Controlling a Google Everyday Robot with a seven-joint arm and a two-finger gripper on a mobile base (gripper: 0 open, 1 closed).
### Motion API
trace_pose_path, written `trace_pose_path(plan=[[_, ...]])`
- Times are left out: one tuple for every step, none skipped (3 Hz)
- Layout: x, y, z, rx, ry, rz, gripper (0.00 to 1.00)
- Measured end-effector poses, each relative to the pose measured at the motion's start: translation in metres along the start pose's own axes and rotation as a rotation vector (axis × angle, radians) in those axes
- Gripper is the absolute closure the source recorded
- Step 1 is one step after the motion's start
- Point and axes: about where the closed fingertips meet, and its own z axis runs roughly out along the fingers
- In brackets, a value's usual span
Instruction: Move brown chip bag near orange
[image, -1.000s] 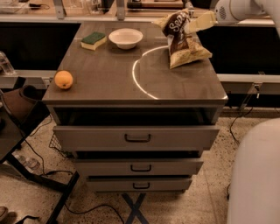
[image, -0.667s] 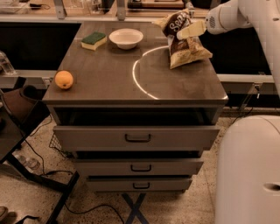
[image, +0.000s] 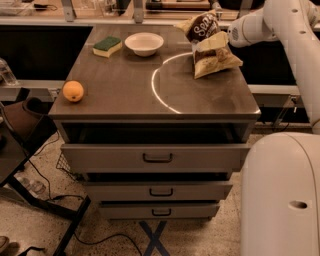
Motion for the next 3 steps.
trace_pose_path(plan=[[0.0016,0.0022,0.0042,-0.005,0.004,0.0,0.18],[0.0031,0.004,0.0077,-0.009,0.007,0.0,0.41],[0.0047,0.0061,0.0116,-0.014,0.011,0.0,0.64]])
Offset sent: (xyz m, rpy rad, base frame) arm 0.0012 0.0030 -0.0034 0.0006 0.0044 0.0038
